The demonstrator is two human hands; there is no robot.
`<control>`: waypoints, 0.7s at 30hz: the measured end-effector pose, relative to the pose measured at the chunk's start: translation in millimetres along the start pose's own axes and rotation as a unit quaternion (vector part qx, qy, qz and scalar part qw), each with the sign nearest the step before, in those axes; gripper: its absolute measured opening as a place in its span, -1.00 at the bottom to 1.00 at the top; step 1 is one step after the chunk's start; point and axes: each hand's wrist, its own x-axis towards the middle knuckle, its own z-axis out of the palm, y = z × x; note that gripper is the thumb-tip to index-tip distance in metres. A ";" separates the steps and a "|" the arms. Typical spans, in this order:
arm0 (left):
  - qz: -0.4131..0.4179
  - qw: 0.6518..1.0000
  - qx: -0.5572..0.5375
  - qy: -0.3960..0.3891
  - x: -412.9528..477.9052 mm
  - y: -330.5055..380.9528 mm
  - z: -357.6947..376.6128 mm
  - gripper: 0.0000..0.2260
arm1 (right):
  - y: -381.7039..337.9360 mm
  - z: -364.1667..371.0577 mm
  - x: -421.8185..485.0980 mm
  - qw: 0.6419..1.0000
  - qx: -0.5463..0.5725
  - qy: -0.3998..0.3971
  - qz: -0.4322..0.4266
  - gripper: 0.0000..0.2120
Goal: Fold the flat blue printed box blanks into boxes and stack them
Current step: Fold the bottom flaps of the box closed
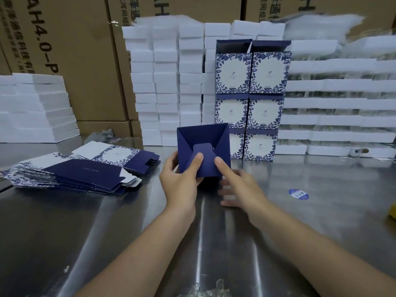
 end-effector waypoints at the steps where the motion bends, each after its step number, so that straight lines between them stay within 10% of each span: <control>1: 0.007 1.000 -0.001 0.002 -0.9 -0.9 0.5 -0.58 | -0.3 0.8 -0.3 0.999 0.009 -0.028 0.028 -0.13; 9: 0.032 0.998 0.054 -0.011 -6.9 -2.6 6.9 -0.56 | -0.4 10.8 -1.5 0.989 0.136 0.035 -0.036 -0.70; 14: -0.155 0.975 0.141 -0.072 -9.0 1.3 5.4 -0.77 | -4.9 2.3 -0.6 0.985 0.145 0.074 -0.060 -0.75; 21: -0.105 0.972 0.179 -0.111 -10.8 2.8 8.3 -0.73 | -4.2 3.4 -0.6 0.987 0.161 -0.016 -0.017 -0.71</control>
